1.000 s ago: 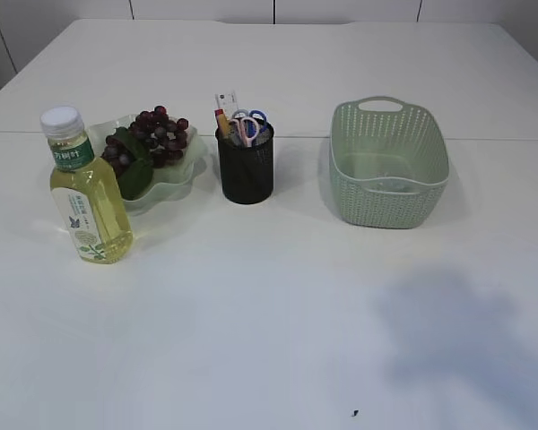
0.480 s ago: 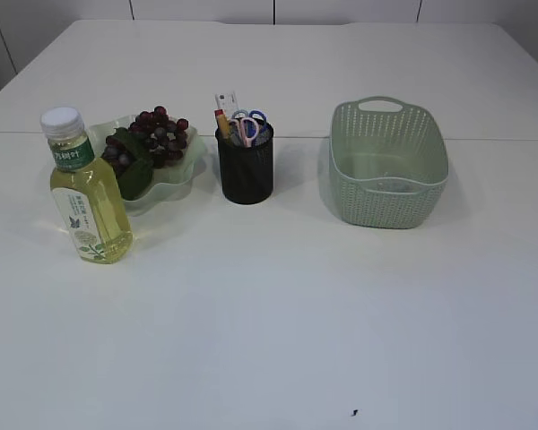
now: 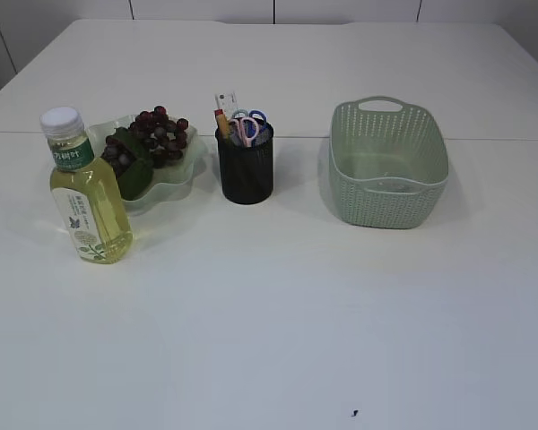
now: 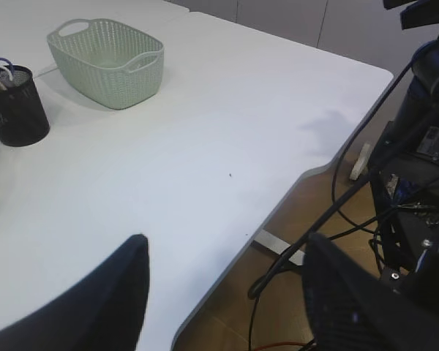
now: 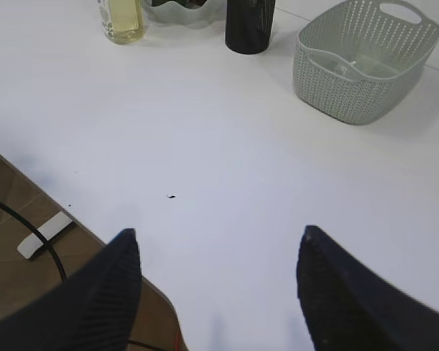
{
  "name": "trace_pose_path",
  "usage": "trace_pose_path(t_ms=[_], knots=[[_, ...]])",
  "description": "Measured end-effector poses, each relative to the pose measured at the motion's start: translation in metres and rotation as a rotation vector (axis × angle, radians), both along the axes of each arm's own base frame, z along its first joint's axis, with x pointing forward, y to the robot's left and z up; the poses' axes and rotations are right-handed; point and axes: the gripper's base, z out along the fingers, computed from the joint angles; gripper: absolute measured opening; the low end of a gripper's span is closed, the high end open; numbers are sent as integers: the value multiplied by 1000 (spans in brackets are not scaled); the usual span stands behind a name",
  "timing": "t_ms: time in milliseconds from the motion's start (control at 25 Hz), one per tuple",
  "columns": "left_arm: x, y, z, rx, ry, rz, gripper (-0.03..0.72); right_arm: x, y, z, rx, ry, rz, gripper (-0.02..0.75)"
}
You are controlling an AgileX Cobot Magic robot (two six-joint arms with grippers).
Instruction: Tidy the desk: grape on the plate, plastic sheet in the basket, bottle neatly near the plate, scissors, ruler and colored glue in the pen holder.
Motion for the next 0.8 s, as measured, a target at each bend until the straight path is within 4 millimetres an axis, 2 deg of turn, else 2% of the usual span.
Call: trace_pose_path(t_ms=[160,360,800], knots=[[1,5,-11,63,-4,28,484,4,2,-9,-18,26,5,522],[6,4,-28,151,41,40,484,4,2,-11,-20,34,6,522],[10,0,-33,141,33,39,484,3,4,-11,-5,41,18,522]])
